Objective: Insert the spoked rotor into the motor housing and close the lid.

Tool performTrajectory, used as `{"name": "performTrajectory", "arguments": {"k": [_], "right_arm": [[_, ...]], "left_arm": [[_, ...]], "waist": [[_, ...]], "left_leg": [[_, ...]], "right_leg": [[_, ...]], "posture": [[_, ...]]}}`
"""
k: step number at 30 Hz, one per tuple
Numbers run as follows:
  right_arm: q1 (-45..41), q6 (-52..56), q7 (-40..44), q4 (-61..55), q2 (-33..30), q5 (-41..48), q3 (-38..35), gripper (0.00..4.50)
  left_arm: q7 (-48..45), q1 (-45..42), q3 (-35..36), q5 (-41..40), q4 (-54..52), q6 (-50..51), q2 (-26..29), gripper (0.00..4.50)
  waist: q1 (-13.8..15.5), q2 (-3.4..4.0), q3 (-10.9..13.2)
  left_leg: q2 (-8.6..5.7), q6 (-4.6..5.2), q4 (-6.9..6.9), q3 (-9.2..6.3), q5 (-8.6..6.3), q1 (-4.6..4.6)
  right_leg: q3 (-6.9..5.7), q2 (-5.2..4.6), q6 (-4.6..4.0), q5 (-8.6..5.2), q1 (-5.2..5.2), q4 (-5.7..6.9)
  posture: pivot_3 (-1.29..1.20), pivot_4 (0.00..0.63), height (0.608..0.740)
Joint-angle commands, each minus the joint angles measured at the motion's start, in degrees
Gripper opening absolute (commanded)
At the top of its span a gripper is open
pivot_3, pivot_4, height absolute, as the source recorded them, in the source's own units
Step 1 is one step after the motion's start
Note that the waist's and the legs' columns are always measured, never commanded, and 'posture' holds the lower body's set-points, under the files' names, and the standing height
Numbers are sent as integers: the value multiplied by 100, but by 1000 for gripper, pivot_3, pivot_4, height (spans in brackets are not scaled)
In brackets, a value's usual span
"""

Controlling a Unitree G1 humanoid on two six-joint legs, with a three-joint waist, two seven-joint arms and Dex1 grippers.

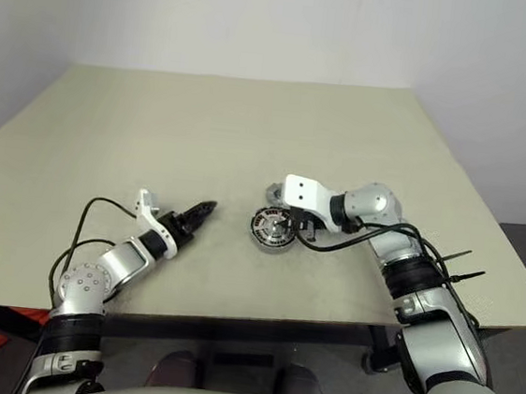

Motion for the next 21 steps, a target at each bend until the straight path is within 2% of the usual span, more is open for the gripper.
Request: {"name": "performTrajectory", "arguments": {"k": [1, 5, 8, 16, 18, 21], "right_arm": [[123, 281, -152, -330, 82, 166, -89, 1239], [308, 275, -397, 32, 247, -71, 149, 1239], [364, 400, -361, -126, 272, 38, 142, 1239], [-188, 390, 57, -616, 70, 831, -453, 1239], [-457, -117, 105, -328, -104, 761, -516, 1239], [-1090, -1001, 321, 630, -605, 97, -150, 1239]], "left_arm": [[-87, -158, 27, -10, 2, -30, 64, 2733], [-66, -183, 10, 26, 11, -34, 48, 2733], [-51, -159, 24, 39, 5, -50, 29, 2733], [-90, -62, -1, 137, 0, -114, -27, 2733], [-156, -59, -71, 257, -31, -179, 21, 2733], [-302, -45, -241, 517, -151, -320, 150, 2733]], "waist": [[3, -1, 0], [3, -1, 0], [1, -3, -3], [1, -3, -3], [4, -3, -3], [5, -5, -3]], "left_leg": [[-1, 0, 0, 0, 0, 0], [-1, 0, 0, 0, -1, -2], [0, -1, -2, 0, -2, -1], [-2, -2, -2, -1, -2, -1], [-1, -2, -2, -1, -1, -1], [-3, -1, -1, -1, -2, 1]], "right_leg": [[0, 0, 0, 0, 2, -1], [0, -1, 0, 0, 2, -5], [-1, -1, 0, 0, 11, -5], [0, -2, 1, 0, 16, -5], [0, -2, 1, 0, 14, -5], [-1, -3, 1, 0, 13, -6]], "posture": [[0, 0, 740], [0, 0, 740], [0, 0, 740], [0, 0, 740], [0, 0, 740], [0, 0, 740]]}}
